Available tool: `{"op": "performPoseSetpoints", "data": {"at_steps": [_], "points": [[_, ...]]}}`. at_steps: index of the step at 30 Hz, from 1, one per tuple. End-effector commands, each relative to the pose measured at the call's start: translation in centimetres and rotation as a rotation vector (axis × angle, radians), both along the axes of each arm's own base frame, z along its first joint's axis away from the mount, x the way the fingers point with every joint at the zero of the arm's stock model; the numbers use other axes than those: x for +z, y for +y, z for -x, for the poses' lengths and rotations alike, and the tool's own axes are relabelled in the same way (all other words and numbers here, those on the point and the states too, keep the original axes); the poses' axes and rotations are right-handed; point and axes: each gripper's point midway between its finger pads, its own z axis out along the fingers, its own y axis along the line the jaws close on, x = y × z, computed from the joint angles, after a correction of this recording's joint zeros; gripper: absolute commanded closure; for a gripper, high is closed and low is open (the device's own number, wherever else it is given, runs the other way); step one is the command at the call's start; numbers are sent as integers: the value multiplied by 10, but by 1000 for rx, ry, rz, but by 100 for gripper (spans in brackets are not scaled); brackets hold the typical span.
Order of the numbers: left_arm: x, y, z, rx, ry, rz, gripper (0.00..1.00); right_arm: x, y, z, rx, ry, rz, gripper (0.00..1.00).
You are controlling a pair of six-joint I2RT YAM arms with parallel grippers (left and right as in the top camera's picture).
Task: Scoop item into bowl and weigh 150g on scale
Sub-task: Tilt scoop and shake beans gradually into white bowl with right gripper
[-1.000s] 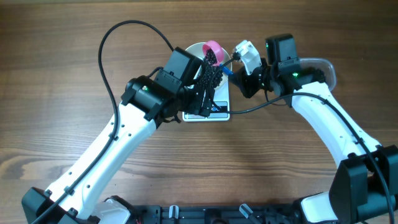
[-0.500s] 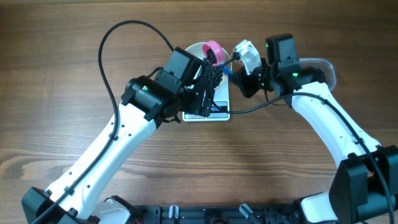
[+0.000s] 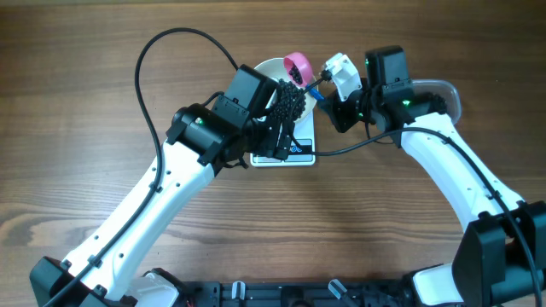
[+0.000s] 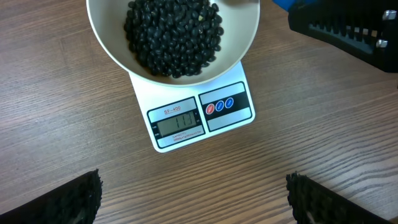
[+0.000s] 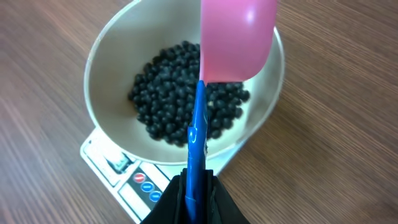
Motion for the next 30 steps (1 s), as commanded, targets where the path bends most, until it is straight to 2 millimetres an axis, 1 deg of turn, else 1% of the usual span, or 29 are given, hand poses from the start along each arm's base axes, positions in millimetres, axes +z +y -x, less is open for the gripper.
{"op": "performPoseSetpoints", "data": {"at_steps": [1, 3, 5, 6, 7, 8, 9, 11, 12, 13, 16, 17, 24, 30], "points": [[10, 0, -1, -10, -32, 4, 0, 32, 19, 8, 71, -39, -120, 96], [10, 0, -1, -10, -32, 4, 0, 27, 11, 2, 35, -53, -72, 96], [10, 0, -1, -10, -32, 4, 0, 21, -4, -7, -34, -73, 7, 96], [10, 0, -1, -10, -32, 4, 0, 19, -7, -9, -53, -73, 27, 96], [10, 0, -1, -10, -32, 4, 0, 19, -7, -8, -51, -71, 24, 96], [10, 0, -1, -10, -32, 4, 0, 21, -2, -4, -31, -59, -4, 96], [10, 0, -1, -10, -32, 4, 0, 25, 6, 2, 2, -39, -53, 96], [10, 0, -1, -10, -32, 4, 0, 38, 29, 18, 110, 2, -191, 96], [10, 0, -1, -10, -32, 4, 0, 41, 33, 21, 135, 4, -220, 96], [10, 0, -1, -10, -32, 4, 0, 41, 32, 19, 125, -3, -209, 96], [10, 0, -1, -10, -32, 4, 0, 31, 17, 7, 43, -27, -116, 96], [10, 0, -1, -10, -32, 4, 0, 29, 14, 5, 31, -29, -102, 96], [10, 0, -1, -10, -32, 4, 0, 30, 16, 7, 6, 8, -137, 96], [10, 0, -1, -10, -32, 4, 0, 30, 16, 7, 8, 5, -133, 96]]}}
